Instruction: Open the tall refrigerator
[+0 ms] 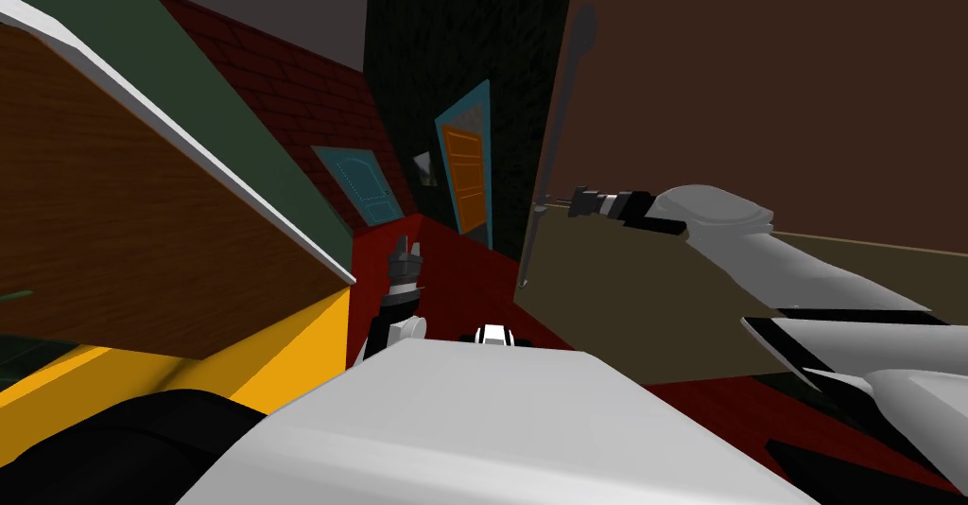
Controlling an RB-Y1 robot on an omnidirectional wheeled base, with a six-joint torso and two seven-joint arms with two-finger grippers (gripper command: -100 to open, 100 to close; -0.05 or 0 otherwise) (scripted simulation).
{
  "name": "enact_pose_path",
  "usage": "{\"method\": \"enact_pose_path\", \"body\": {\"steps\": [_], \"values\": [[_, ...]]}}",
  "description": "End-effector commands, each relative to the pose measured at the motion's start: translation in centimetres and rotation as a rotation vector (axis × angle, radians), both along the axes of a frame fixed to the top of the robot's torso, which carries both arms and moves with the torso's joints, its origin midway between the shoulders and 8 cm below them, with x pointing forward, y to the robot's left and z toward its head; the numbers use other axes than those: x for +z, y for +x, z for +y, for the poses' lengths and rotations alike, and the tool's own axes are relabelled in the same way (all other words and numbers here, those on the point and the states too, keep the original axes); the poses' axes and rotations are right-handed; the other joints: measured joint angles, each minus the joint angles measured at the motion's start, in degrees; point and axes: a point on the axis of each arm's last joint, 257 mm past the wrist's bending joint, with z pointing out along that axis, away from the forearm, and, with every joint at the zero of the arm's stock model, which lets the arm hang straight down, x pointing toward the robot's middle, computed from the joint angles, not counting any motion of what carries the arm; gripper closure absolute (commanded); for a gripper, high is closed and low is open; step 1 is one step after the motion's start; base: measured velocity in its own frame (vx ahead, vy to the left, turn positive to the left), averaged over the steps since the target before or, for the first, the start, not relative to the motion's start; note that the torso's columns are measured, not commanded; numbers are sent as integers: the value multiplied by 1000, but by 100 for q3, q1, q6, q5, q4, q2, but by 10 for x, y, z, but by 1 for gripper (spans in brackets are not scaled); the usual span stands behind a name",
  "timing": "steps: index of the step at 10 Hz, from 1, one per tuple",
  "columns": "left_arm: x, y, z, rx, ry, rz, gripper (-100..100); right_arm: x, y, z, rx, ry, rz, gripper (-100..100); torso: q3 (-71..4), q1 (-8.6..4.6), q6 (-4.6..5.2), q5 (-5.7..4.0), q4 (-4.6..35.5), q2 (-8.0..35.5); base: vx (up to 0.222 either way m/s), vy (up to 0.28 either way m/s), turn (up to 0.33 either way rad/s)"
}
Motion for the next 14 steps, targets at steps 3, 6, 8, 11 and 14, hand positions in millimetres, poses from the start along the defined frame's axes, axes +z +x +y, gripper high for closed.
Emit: {"method": "enact_pose_path", "body": {"steps": [3,6,8,11,14], "values": [[0,0,0,0,0,0,0,44,8,-44,-142,-30,-89,100,-4,-15,-5,9,15,-3,-6,7,9],[0,0,0,0,0,0,0,18,-4,10,-13,-24,-39,100,-29,-41,6,6,25,-30,-57,-13,65],[0,0,0,0,0,0,0,11,-16,44,75,-11,-31,100,37,3,-26,1,6,54,-271,-102,183],[0,0,0,0,0,0,0,6,-30,76,163,2,-25,100,7,67,-35,18,-16,2,-207,-76,96],[0,0,0,0,0,0,0,0,-57,123,297,23,-19,100,3,46,-37,12,-18,-2,-157,-68,131]]}}
